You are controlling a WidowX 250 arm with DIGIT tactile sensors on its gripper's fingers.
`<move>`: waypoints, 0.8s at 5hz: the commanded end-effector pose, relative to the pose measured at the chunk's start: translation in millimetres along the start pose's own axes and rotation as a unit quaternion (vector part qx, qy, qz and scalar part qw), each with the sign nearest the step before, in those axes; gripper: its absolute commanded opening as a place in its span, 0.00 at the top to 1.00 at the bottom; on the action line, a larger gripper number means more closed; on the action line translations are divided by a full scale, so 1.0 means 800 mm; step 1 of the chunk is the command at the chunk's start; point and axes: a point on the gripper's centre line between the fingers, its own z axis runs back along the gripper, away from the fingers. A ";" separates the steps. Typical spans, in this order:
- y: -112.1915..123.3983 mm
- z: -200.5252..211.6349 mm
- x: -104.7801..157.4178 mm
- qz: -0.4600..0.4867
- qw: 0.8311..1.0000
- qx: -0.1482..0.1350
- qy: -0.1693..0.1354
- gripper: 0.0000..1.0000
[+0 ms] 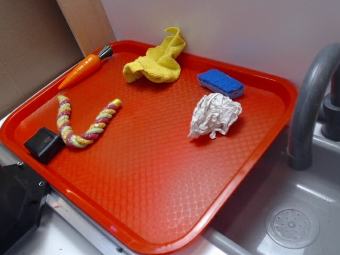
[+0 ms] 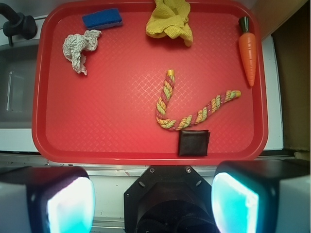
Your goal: Grab the yellow cloth.
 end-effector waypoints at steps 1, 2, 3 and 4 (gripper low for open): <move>0.000 0.000 0.000 0.000 1.000 0.000 0.000 0.00; 0.029 -0.067 0.058 0.010 0.997 0.025 -0.070 0.00; 0.034 -0.117 0.119 -0.020 0.996 0.038 -0.082 0.00; 0.027 -0.162 0.178 -0.072 0.994 0.028 -0.077 0.00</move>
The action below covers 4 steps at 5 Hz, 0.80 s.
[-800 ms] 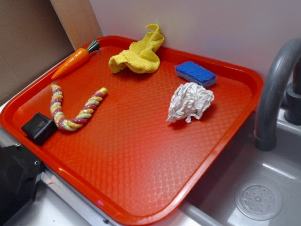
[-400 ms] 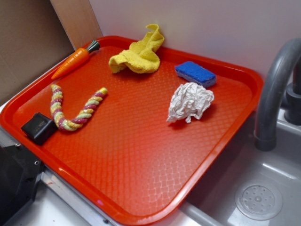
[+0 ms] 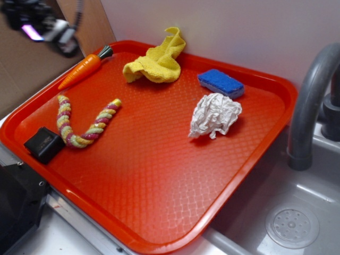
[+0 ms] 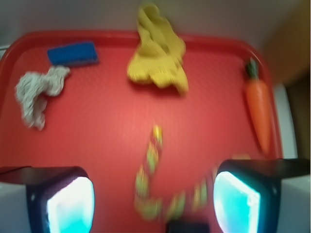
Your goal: Grab the yellow cloth.
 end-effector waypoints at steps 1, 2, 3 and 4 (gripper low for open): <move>0.008 -0.081 0.113 -0.053 0.998 -0.014 -0.005 0.00; 0.029 -0.116 0.169 -0.041 0.998 0.000 -0.047 0.00; 0.043 -0.128 0.176 -0.051 0.997 0.064 -0.003 0.00; 0.060 -0.131 0.160 -0.030 0.996 0.085 0.005 0.00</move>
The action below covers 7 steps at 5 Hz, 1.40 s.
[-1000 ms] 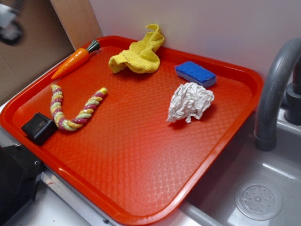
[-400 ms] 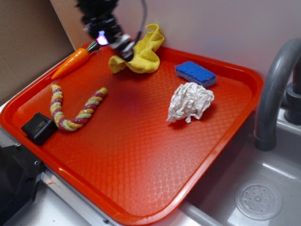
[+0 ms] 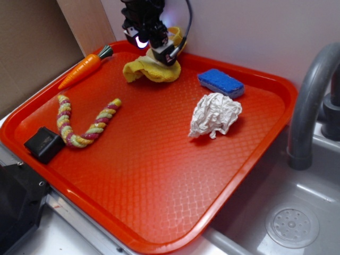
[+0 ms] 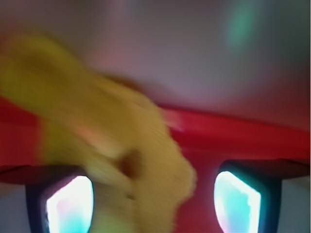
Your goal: Grab the yellow cloth.
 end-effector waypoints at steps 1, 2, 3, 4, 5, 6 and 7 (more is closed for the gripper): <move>0.031 0.022 -0.001 0.031 0.997 0.047 -0.046 1.00; 0.031 0.037 -0.011 0.024 0.999 0.034 -0.030 1.00; 0.028 0.072 -0.023 0.022 1.000 0.017 -0.008 1.00; 0.024 0.104 -0.038 0.026 0.999 0.016 -0.011 1.00; 0.018 0.128 -0.049 0.033 0.999 -0.015 -0.008 1.00; 0.007 0.119 -0.047 0.028 0.999 -0.019 0.004 0.00; 0.007 0.119 -0.047 0.028 0.999 -0.019 0.004 0.00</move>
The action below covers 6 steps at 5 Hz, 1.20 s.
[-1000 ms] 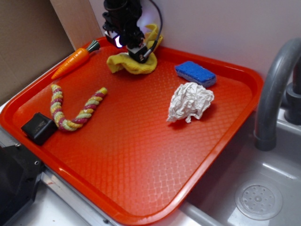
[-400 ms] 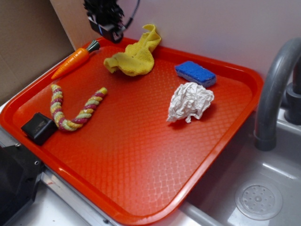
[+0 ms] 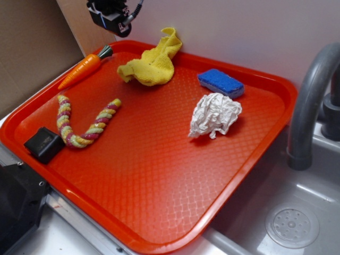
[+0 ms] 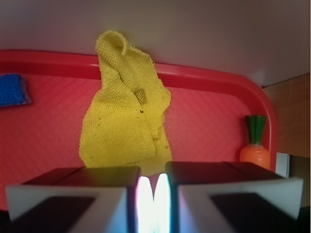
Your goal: Grab the yellow cloth.
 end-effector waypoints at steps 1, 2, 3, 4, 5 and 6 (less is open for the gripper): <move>0.001 0.017 0.007 -0.003 1.000 0.003 -0.019 0.00; 0.001 0.017 0.007 -0.003 1.000 0.003 -0.019 0.00; 0.001 0.017 0.007 -0.003 1.000 0.003 -0.019 0.00; -0.001 -0.024 0.012 -0.024 0.999 0.028 0.023 0.00; -0.017 -0.080 0.035 -0.051 0.998 0.021 0.034 0.00; -0.036 -0.095 0.045 -0.067 0.998 0.010 0.015 0.00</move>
